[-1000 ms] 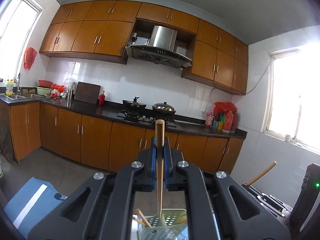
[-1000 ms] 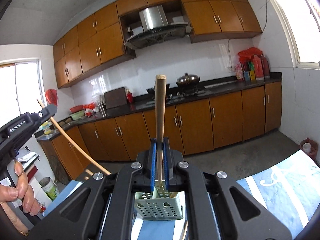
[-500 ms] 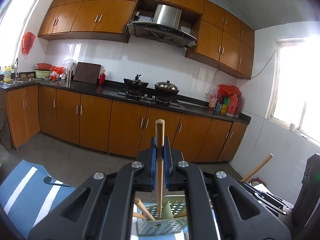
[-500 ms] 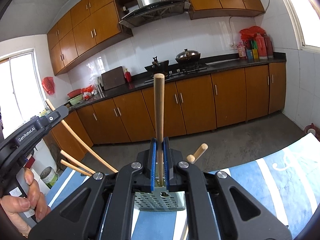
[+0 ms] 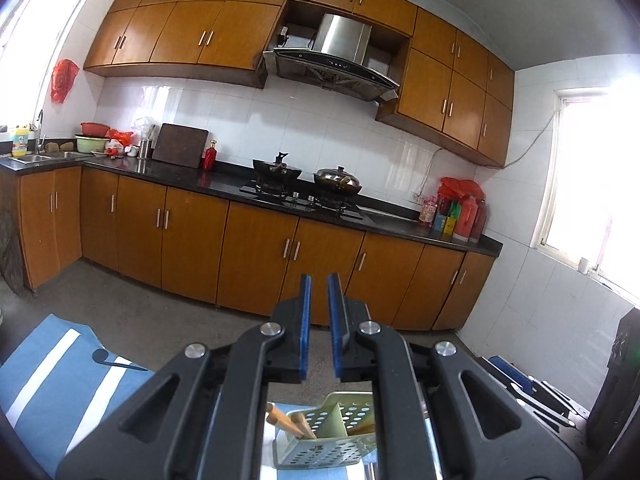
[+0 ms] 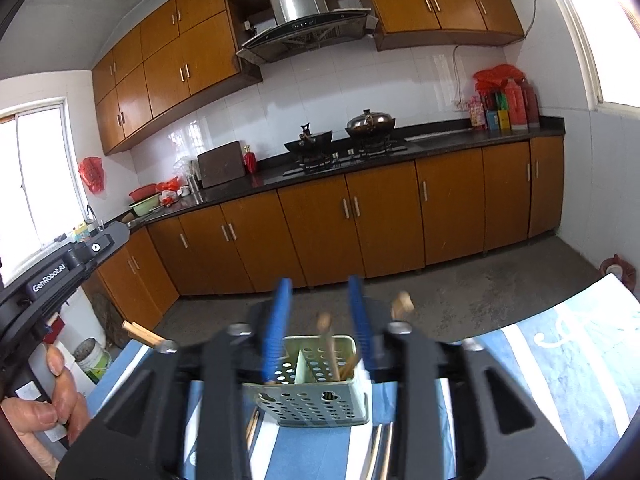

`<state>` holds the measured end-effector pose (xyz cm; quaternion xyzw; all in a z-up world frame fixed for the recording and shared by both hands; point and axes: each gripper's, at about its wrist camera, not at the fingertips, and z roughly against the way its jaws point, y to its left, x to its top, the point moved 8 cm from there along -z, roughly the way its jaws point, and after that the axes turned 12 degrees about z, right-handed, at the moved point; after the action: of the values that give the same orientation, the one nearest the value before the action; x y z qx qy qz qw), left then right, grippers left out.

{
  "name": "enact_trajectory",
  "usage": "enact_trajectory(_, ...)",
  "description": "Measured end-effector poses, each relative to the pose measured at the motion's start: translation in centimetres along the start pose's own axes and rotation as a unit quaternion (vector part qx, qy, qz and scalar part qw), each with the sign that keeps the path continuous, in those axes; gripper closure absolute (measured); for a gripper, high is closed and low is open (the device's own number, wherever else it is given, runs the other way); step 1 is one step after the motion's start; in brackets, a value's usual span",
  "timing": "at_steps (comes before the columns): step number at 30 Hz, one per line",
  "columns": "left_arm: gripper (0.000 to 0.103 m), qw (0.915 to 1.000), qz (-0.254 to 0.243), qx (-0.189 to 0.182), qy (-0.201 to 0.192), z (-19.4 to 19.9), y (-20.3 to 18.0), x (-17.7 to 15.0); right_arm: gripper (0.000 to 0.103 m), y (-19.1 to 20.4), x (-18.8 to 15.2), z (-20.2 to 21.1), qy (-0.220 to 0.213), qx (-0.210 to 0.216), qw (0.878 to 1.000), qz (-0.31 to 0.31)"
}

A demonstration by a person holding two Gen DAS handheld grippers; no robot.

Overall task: Organize utensils
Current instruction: 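Lower both chopsticks into the green holder and open both tools, then move both open tools back down to the remaining chopsticks, then grasp a chopstick with the right tool while the left tool grasps another chopstick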

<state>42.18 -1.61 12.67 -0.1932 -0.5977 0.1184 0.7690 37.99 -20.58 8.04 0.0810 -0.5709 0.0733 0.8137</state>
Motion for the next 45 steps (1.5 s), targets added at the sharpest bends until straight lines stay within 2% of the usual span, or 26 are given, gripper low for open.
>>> enact_trajectory(5,0.090,1.0000,0.000,-0.003,0.001,2.1,0.5,0.6,0.068,-0.3,0.2,2.1,-0.010,-0.005,1.000,0.001)
enact_trajectory(7,0.085,1.0000,-0.003,0.002,0.003,3.6,1.2,0.5,0.068,-0.8,-0.2,3.5,-0.014,-0.011,1.000,0.001)
enact_trajectory(11,0.081,0.9994,-0.008,0.017,0.029,6.4,3.9,-1.5,0.068,-2.4,-3.4,5.7,0.008,-0.025,1.000,-0.004)
enact_trajectory(13,0.076,0.9981,-0.014,0.033,0.050,7.5,5.9,-3.5,0.068,-3.0,-6.1,5.9,0.039,-0.033,0.999,-0.005)
enact_trajectory(17,0.075,0.9909,-0.015,0.070,0.114,8.1,10.2,-9.1,0.070,-3.2,-13.5,4.5,0.130,-0.026,0.991,-0.012)
enact_trajectory(19,0.075,0.9859,-0.012,0.085,0.143,8.0,12.0,-11.8,0.081,-2.8,-18.0,3.4,0.183,-0.016,0.983,-0.023)
enact_trajectory(22,0.075,0.9770,-0.001,0.101,0.188,7.7,14.3,-15.5,0.083,-1.7,-22.4,2.6,0.227,-0.001,0.973,-0.036)
enact_trajectory(24,0.075,0.9726,0.003,0.106,0.207,7.6,15.3,-17.3,0.083,-0.8,-24.1,2.2,0.245,0.009,0.969,-0.041)
enact_trajectory(29,0.075,0.9643,-0.001,0.105,0.243,7.5,16.0,-20.8,0.083,1.0,-26.1,1.3,0.269,0.010,0.963,-0.014)
enact_trajectory(31,0.075,0.9615,-0.001,0.102,0.255,7.3,15.7,-21.7,0.091,1.0,-26.6,1.1,0.272,-0.004,0.962,0.002)
enact_trajectory(33,0.075,0.9590,0.002,0.096,0.267,7.2,15.5,-22.6,0.095,0.5,-26.8,1.2,0.272,-0.012,0.962,0.010)
enact_trajectory(35,0.075,0.9575,0.001,0.089,0.274,7.0,14.9,-23.3,0.095,-0.3,-26.9,1.3,0.271,-0.025,0.962,0.004)
enact_trajectory(38,0.075,0.9542,-0.005,0.080,0.288,6.9,14.4,-24.5,0.095,-3.5,-26.7,1.7,0.267,-0.077,0.960,-0.032)
enact_trajectory(41,0.078,0.9500,-0.014,0.078,0.302,6.7,14.0,-25.7,0.095,-4.7,-26.8,1.8,0.266,-0.081,0.959,-0.052)
enact_trajectory(45,0.085,0.9444,-0.021,0.079,0.318,6.3,13.8,-27.0,0.095,-4.5,-26.8,1.8,0.265,-0.087,0.960,-0.033)
